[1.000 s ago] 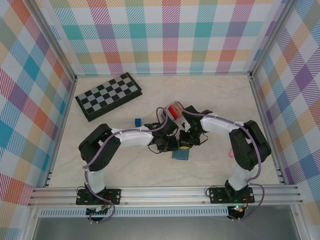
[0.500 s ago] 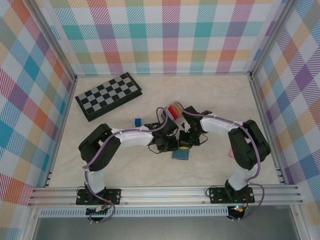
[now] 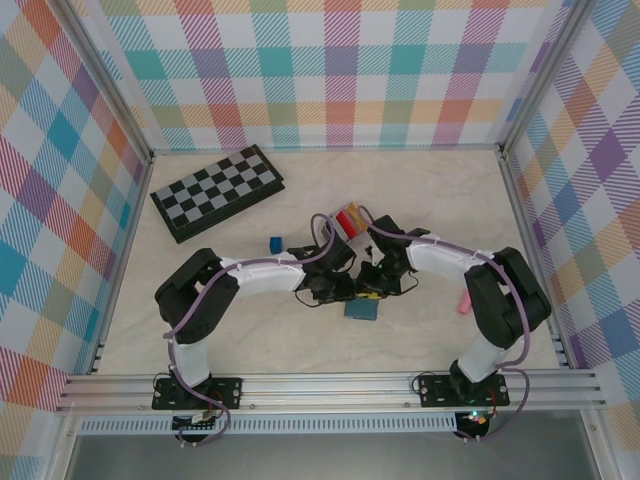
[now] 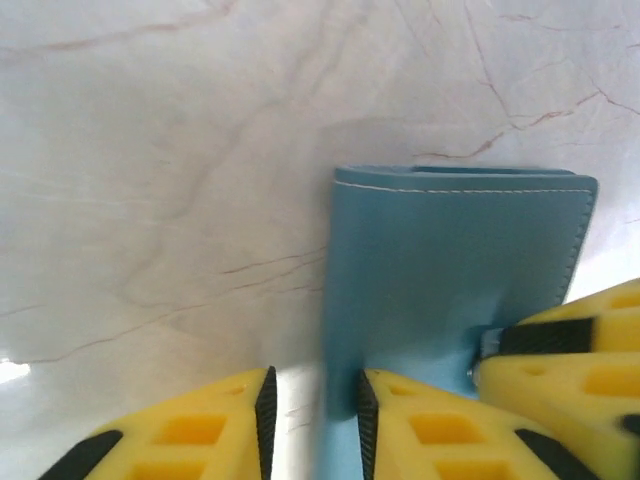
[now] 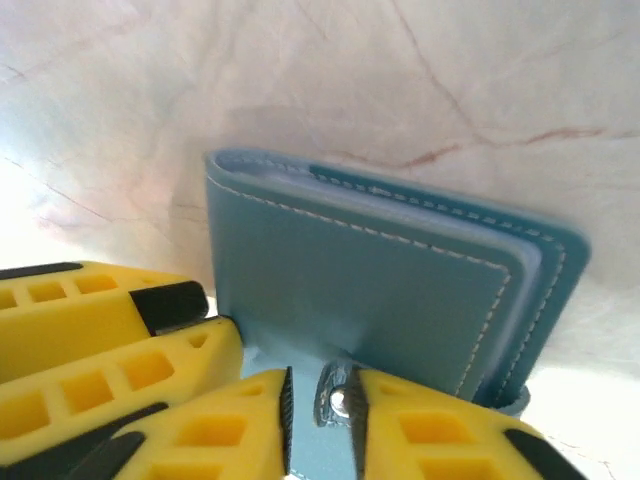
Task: Put the credit cards into the card holder
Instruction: Close the button on the card holder, then reset both arms
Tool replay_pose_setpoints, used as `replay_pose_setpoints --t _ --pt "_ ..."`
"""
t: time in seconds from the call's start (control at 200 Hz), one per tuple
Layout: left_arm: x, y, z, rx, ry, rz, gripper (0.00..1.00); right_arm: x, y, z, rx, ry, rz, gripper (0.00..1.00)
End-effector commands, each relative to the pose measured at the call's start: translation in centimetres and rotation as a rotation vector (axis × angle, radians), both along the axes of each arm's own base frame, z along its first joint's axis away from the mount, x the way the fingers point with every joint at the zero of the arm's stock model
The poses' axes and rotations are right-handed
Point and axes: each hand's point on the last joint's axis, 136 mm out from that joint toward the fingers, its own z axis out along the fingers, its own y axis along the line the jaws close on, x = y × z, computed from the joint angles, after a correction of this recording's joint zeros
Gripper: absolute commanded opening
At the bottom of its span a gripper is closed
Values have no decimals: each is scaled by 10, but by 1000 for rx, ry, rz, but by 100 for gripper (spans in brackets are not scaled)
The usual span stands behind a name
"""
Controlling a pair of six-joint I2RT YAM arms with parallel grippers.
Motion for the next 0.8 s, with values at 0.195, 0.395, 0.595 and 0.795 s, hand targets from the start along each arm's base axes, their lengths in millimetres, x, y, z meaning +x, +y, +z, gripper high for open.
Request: replay_pose_setpoints --t 0.195,0.395,0.595,0.795 --pt "44 77 96 135 -383 149 69 82 -113 121 -421 -654 -276 83" --pt "72 209 122 384 -543 433 96 114 -210 106 -723 -837 -354 89" --pt "75 321 130 625 -641 702 100 139 -235 63 -650 -883 -348 89" --pt "87 362 126 781 -747 719 100 164 -212 53 -514 -1027 -229 89"
